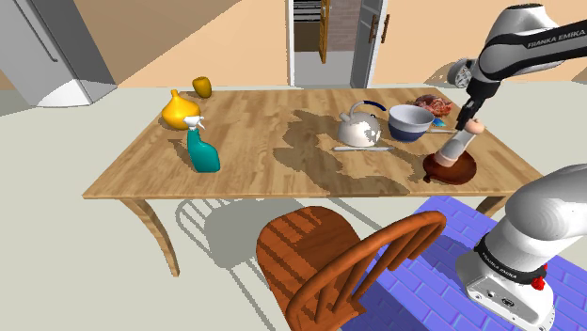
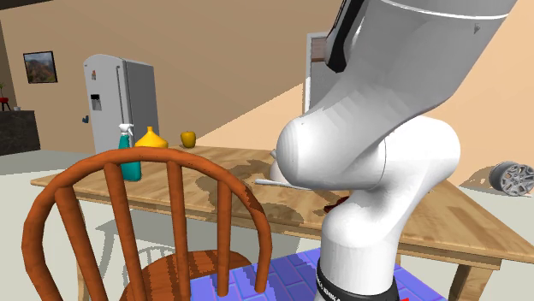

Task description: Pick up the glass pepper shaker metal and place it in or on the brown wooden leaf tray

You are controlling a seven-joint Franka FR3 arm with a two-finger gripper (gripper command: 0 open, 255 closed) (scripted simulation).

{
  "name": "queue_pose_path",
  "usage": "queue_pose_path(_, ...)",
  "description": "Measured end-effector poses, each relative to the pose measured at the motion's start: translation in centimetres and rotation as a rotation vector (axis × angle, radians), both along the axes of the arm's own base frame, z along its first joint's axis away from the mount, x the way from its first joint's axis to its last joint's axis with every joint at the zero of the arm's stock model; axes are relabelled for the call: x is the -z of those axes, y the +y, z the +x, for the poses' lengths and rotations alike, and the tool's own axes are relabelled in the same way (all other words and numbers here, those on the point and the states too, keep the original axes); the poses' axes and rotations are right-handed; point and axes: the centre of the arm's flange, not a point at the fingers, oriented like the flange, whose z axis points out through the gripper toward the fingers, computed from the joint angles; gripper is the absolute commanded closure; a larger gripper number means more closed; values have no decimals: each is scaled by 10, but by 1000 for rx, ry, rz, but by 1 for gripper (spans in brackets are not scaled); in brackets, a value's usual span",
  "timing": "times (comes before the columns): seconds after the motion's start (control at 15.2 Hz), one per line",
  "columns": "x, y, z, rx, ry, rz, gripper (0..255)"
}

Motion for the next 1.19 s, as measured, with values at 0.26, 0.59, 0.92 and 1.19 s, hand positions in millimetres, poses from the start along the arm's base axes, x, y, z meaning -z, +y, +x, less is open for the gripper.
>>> queue_pose_path(0.26, 12, 0, 1, 0, 0, 0, 255)
queue_pose_path(0.59, 13, 0, 1, 0, -1, 0, 0)
queue_pose_path(0.92, 13, 0, 1, 0, -1, 0, 0)
queue_pose_path(1.19, -15, 4, 2, 0, -2, -1, 0)
